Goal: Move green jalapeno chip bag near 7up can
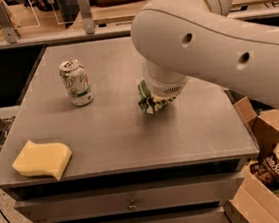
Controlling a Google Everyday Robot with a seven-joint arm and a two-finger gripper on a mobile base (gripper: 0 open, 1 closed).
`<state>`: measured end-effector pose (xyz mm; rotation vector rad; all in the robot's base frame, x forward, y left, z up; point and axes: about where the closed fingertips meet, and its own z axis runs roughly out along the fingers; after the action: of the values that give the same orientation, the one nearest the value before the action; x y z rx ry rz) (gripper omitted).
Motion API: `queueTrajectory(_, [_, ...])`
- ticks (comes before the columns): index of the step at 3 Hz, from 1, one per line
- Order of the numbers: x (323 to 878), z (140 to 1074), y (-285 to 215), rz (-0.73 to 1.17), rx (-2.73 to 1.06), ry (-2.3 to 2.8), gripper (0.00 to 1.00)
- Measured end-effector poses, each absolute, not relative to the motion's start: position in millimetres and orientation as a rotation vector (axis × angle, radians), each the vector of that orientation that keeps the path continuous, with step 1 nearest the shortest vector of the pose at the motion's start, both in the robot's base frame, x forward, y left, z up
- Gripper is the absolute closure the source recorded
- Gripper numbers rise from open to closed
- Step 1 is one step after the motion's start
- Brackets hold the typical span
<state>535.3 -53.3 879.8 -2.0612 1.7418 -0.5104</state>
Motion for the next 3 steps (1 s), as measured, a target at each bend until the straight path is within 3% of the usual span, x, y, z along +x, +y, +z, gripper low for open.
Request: queueTrajectory(3, [536,931,-16,-0.123,-1.981,1.555,1.0])
